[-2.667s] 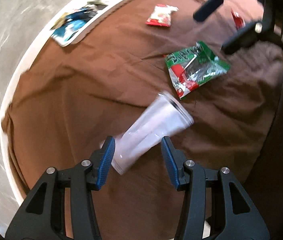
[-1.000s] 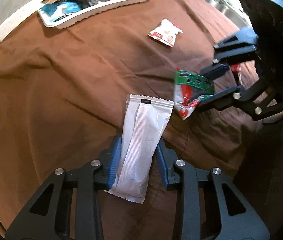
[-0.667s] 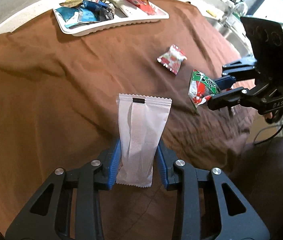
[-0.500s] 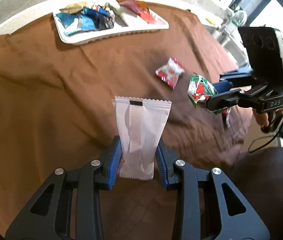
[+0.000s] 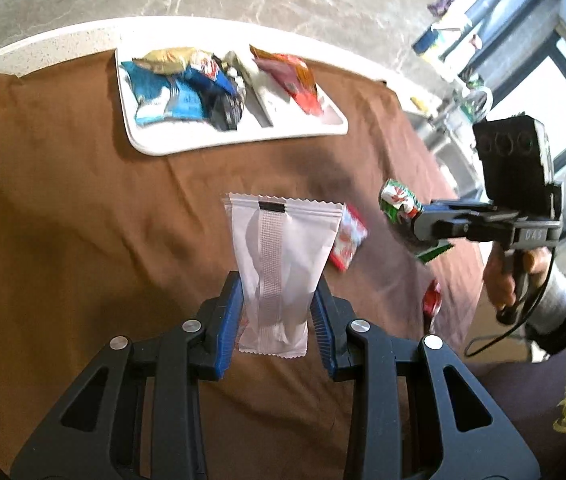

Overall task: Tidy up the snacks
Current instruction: 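Lower both packets into the white tray and open both tools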

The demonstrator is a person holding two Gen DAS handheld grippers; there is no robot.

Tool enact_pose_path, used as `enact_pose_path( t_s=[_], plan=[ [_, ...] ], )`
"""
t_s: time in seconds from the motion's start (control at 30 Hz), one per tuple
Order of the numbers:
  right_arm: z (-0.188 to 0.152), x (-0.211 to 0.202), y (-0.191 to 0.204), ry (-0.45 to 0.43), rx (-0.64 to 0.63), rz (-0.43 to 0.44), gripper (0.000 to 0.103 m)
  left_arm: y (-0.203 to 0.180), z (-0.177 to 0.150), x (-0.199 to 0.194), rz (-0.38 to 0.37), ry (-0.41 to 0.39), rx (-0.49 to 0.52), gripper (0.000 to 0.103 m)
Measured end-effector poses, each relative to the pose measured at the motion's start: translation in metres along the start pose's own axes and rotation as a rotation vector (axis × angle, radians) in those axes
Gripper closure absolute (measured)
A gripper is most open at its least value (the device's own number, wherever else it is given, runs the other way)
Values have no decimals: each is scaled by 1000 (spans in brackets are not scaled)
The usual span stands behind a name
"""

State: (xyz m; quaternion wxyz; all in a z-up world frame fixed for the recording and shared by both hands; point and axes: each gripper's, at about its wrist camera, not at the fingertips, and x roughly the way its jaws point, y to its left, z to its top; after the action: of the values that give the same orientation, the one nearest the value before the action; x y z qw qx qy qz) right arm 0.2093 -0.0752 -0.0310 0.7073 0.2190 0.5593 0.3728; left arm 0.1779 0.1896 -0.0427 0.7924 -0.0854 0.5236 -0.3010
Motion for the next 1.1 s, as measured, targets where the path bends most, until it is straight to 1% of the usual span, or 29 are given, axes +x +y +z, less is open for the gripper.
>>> enact_pose_path(
  t_s=[0.17,0.37,0.57,0.7,0.8,0.83,1.0,1.07,1.1],
  plan=[
    [24,0,-6,-45,17,-1,76,8,29,0,-30,-46,-23,72],
    [62,-1,-12,-111,32,-20,76,20,79,5,-58,-94,-52,72],
    [105,6,-23,-170,62,-46,76,41,138,26,-71,-109,-117,72],
    [133,16,-38,-191,98,-68,76,51,173,43,-62,-103,-146,72],
    [150,26,-49,-202,125,-97,76,59,195,59,-37,-91,-165,72],
    [156,31,-53,-201,131,-106,75,60,200,64,-33,-88,-171,72],
    [172,45,-68,-205,178,-140,58,61,222,86,-7,-85,-169,71],
    [176,46,-72,-212,186,-134,52,63,227,92,8,-88,-172,71],
    [177,46,-73,-220,187,-134,52,63,229,95,13,-91,-171,71]
  ],
)
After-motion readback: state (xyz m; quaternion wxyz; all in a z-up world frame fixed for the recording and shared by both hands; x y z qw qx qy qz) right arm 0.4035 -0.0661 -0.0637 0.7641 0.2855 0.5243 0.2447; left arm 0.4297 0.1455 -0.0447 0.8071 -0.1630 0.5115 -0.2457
